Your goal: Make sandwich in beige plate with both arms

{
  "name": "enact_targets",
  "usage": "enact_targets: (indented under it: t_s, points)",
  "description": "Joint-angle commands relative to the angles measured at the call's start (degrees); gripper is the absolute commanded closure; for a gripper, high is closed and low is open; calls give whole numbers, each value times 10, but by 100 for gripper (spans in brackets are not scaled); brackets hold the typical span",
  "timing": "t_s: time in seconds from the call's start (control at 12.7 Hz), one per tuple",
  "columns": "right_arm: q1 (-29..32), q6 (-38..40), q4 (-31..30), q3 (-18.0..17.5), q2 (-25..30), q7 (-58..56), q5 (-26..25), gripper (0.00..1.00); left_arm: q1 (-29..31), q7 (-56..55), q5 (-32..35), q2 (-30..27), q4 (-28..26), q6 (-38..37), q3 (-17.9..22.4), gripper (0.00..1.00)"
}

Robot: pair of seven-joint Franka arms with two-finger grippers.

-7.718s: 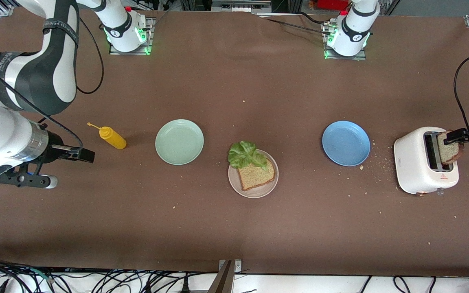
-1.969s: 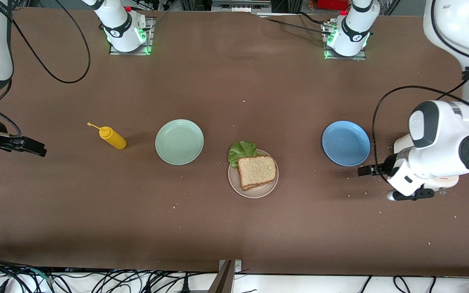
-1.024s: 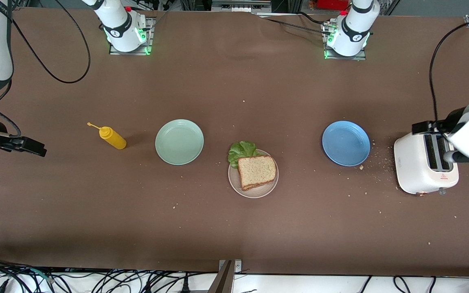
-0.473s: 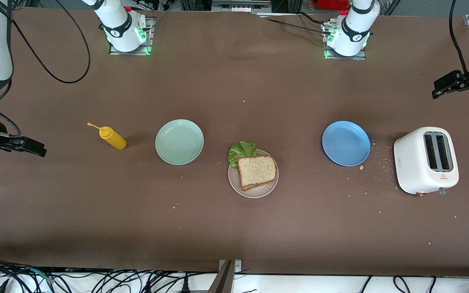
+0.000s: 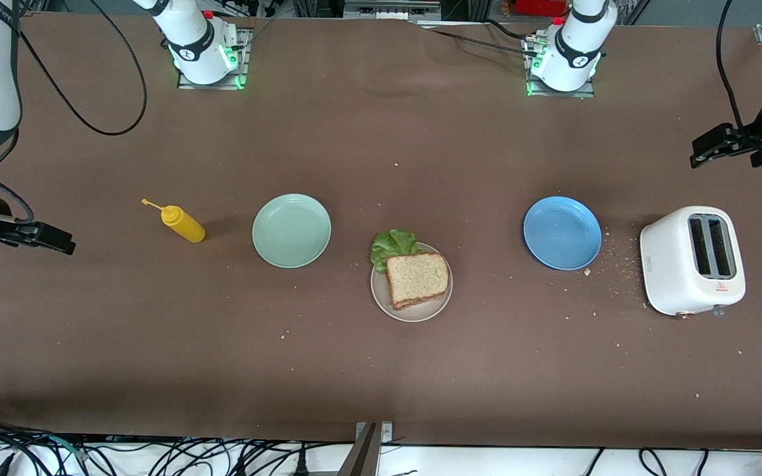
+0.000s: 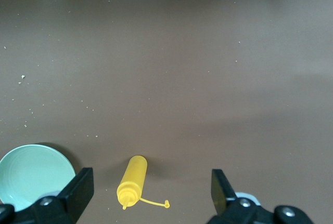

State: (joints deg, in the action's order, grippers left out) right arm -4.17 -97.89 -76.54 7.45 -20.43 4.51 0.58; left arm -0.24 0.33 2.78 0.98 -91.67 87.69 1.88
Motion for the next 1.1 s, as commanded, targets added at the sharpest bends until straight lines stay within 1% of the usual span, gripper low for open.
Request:
enact_targets:
  t_s: [0.0, 0.24, 0.39, 0.47, 0.63, 0.79, 1.02]
  points:
    - [1, 1, -1, -2, 8, 8, -7, 0, 3, 5, -15, -5, -4, 10, 1, 0]
    - [1, 1, -1, -2, 8, 8, -2, 0, 2, 5, -16, -4, -3, 10, -1, 0]
    - [1, 0, -1, -2, 8, 15, 27, 0, 2, 5, -22, -1, -2, 13, -1, 0]
    - [1, -1, 0, -2, 8, 31, 30, 0, 2, 5, -23, 0, -2, 17, 0, 0]
    - [-6, -7, 3, -8, 10, 60, 31, 0, 2, 5, -23, 6, 3, 17, 1, 0]
    - [-6, -11, 3, -9, 9, 69, 32, 0, 0, 3, -22, 22, 30, 12, 0, 0]
    - [-6, -11, 3, -9, 12, 67, 32, 0, -4, 3, -21, 23, 32, 10, -1, 0]
